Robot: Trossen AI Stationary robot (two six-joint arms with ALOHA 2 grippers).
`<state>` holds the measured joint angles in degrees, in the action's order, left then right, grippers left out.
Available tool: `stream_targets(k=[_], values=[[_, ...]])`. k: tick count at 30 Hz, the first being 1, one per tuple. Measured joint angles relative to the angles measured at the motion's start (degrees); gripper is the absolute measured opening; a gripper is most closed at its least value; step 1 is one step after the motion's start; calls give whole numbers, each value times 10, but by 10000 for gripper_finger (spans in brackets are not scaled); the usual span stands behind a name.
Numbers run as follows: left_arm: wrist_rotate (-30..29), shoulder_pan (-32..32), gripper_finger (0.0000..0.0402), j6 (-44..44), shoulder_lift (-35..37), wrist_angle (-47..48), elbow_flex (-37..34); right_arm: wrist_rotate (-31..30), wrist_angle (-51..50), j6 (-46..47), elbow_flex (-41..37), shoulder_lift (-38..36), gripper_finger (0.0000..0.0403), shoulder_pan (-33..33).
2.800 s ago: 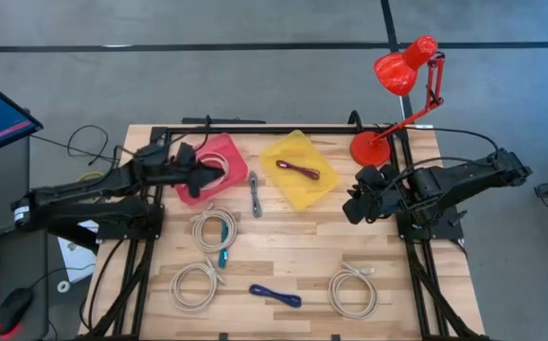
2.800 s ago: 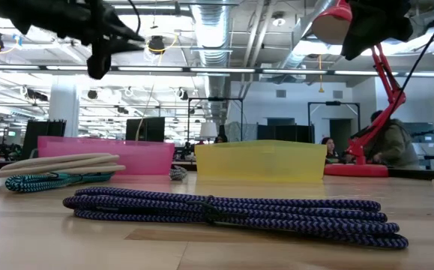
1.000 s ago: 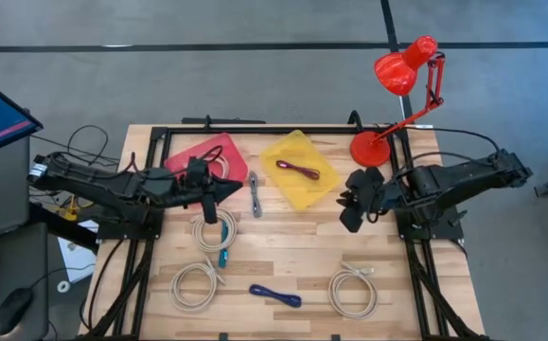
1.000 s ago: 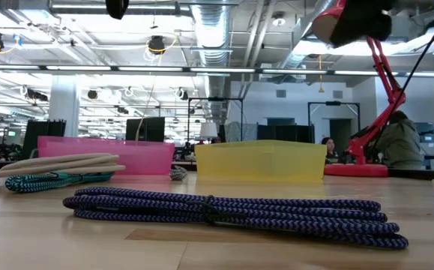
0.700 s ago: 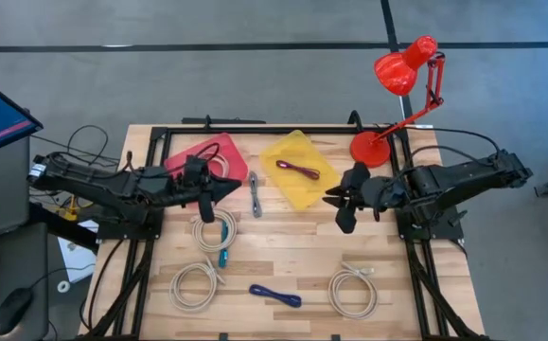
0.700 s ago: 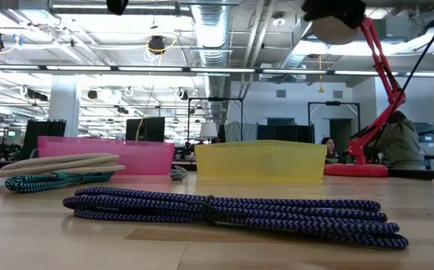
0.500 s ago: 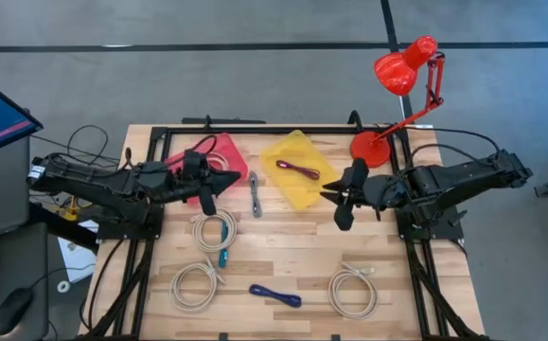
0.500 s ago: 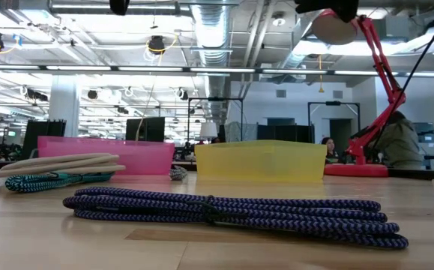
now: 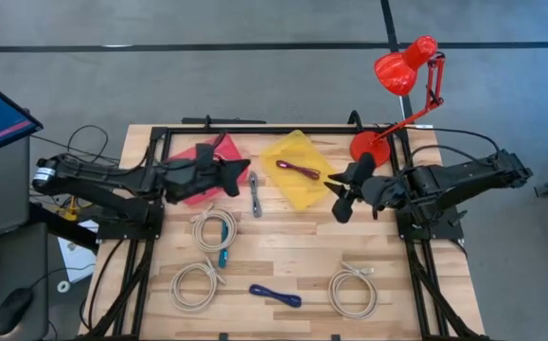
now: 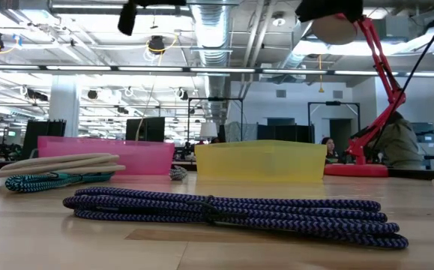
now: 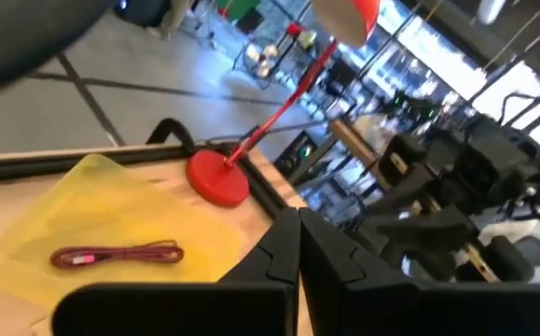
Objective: Pick & Place USB Port
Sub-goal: Put the black charger cable into the yellow transparent bin
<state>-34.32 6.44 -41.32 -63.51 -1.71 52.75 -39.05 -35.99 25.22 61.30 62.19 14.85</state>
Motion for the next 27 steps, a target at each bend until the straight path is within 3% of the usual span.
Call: stream_targets(k=[7, 11, 17, 27], values=[[18, -28, 3, -18, -91, 268, 213, -14, -116, 24, 0, -4, 91, 0], [76, -66, 3, -100, -136, 426, 299, -15, -188, 78, 0, -5, 91, 0], [223, -103, 3, -213, -191, 469, 298, -53, -234, 92, 0, -11, 91, 0], [264, -103, 3, -267, -312, 470, 297, -65, -236, 56, 0, -12, 91, -18]])
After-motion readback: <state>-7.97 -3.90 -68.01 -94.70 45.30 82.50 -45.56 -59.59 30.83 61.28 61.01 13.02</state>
